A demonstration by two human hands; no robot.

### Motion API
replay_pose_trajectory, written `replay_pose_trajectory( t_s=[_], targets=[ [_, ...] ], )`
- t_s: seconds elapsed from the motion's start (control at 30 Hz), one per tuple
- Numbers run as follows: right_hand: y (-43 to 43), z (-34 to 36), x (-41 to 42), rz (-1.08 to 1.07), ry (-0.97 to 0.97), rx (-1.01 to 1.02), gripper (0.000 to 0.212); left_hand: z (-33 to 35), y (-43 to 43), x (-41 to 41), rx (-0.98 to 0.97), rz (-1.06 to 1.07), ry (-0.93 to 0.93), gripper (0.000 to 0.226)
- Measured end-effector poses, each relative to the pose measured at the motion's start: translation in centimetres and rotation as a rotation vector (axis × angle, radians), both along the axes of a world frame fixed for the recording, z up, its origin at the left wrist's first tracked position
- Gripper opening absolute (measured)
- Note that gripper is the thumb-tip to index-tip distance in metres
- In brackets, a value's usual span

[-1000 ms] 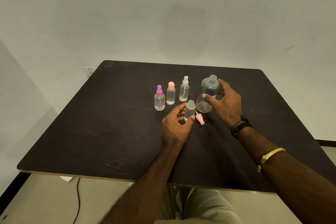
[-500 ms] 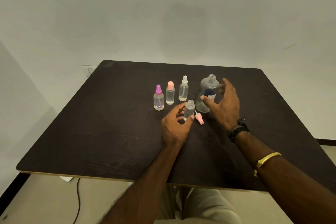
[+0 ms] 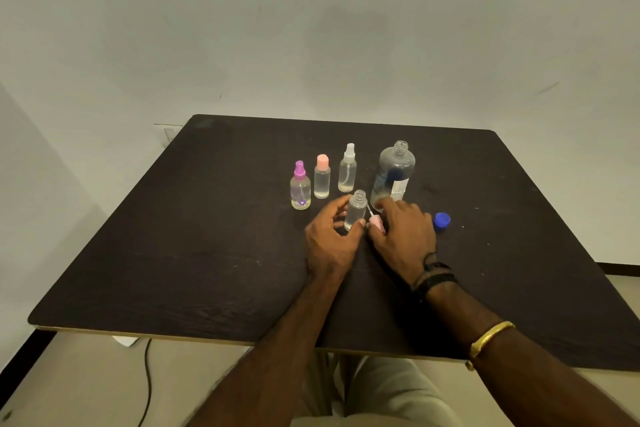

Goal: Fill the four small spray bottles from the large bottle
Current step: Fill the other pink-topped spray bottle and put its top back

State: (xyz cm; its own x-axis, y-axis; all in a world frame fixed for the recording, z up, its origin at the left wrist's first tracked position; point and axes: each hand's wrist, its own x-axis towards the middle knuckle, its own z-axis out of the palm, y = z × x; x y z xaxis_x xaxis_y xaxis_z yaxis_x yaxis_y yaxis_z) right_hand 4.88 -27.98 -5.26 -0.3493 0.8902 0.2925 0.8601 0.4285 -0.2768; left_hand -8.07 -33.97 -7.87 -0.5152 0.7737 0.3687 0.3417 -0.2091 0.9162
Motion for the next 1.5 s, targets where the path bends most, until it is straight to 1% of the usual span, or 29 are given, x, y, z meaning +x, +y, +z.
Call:
replay_pose_trajectory(
  t_s=[0.1, 0.17, 0.23, 0.3, 0.43, 0.5, 0.6, 0.73, 0.83, 1.1, 1.23, 1.5],
  targets=[
    [-0.1, -0.4, -0.2, -0.032, -0.039, 0.001, 0.026, 0.1, 0.0, 0.1, -0.007, 0.003, 0.004, 0.049],
    [-0.1, -0.6, -0.1, -0.028, 0.010, 0.004, 0.021, 0.1, 0.0, 0.0, -0.010, 0.002, 0.010, 0.048],
    [-0.1, -0.5, 0.0, -0.009, 0.137, 0.013, 0.015, 0.0, 0.0, 0.0, -0.015, 0.001, 0.014, 0.048],
    [0.0, -0.2, 0.3, 0.021, 0.309, 0.045, 0.012, 0.0, 0.1, -0.1, -0.026, 0.000, 0.016, 0.049],
    [-0.2, 1.7, 0.5, 0.083, 0.626, 0.267, 0.014, 0.1, 0.1, -0.1, -0.048, -0.001, 0.012, 0.050],
    [-0.2, 2.8, 0.6, 0.115, 0.703, 0.355, 0.015, 0.2, 0.0, -0.1, -0.049, -0.003, 0.017, 0.050],
    [-0.2, 3.8, 0.8, 0.156, 0.750, 0.430, 0.018, 0.1, 0.1, -0.1, -0.047, -0.004, 0.012, 0.051],
    [-0.3, 4.2, 1.0, 0.206, 0.740, 0.455, 0.022, 0.0, 0.2, -0.2, -0.059, -0.005, 0.011, 0.051],
    [-0.1, 3.8, 1.2, 0.219, 0.696, 0.420, 0.024, 0.0, 0.1, -0.1, -0.052, -0.007, 0.002, 0.050],
    [-0.2, 3.8, 1.0, 0.320, 0.616, 0.323, 0.020, 0.0, 0.0, -0.1, -0.007, -0.040, 0.031, 0.050],
    [-0.2, 3.7, 0.4, 0.367, 0.623, 0.273, 0.028, -0.2, 0.1, -0.2, 0.013, -0.039, 0.054, 0.049],
    [-0.2, 3.2, 0.3, 0.442, 0.542, 0.238, 0.030, 0.0, 0.0, -0.1, 0.067, -0.018, 0.070, 0.044]
  ],
)
